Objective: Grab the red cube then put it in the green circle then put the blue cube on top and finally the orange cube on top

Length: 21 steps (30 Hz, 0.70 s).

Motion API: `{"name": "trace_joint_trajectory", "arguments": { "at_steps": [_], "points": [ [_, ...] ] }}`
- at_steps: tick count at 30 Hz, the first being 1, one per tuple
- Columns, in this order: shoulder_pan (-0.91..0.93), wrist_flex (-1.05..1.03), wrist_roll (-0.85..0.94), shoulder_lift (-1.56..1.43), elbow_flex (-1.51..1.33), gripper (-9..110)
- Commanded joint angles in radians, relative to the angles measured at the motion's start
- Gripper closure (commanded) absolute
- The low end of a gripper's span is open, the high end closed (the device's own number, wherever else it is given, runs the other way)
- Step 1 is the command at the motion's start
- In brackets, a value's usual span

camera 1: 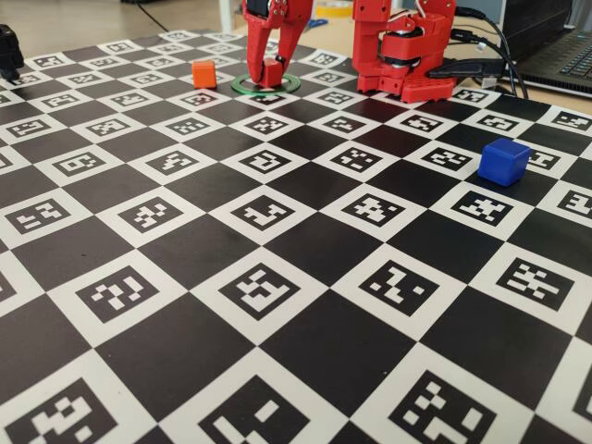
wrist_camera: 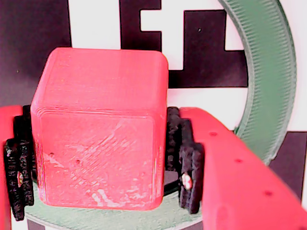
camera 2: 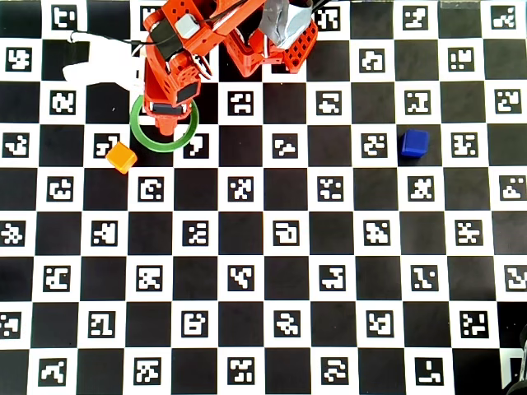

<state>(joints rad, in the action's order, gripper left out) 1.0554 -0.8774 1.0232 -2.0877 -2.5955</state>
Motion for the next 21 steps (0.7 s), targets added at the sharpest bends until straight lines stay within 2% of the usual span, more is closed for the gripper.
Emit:
{"name": "trace_joint_trajectory", "arguments": {
  "at_steps": [1,6,21],
  "points": [
    [0.005,0.0,-0.006,0.002,0.015,78],
    [0.006,-0.014,-0.011,-0.002,0.023,67],
    [0.009,-0.112,-0.058,-0.037,0.107,51]
  ]
}}
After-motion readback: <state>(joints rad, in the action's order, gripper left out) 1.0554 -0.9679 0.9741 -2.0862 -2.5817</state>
